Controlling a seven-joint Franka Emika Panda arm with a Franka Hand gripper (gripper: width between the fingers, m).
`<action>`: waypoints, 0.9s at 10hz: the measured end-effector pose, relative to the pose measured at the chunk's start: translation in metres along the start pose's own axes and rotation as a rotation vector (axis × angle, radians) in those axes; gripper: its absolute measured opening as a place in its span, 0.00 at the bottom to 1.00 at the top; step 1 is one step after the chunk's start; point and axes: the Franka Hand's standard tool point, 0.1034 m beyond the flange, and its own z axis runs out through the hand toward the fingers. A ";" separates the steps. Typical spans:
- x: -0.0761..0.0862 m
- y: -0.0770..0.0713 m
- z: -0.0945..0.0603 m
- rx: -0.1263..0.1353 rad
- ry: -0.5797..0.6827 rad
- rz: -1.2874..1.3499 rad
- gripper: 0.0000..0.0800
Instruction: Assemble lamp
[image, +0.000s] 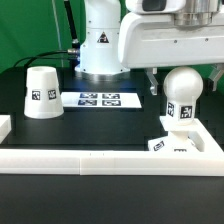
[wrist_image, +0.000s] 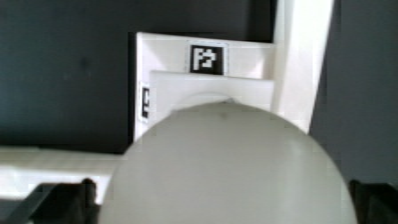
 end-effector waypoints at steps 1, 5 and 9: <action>0.001 -0.001 -0.001 0.000 0.002 -0.090 0.87; 0.002 -0.001 -0.001 -0.002 0.006 -0.478 0.87; 0.003 -0.002 0.000 -0.023 0.014 -0.737 0.87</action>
Offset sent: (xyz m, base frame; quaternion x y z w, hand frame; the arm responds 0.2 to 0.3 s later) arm 0.0049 0.0080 0.0060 0.0101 0.0141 -0.1980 0.9801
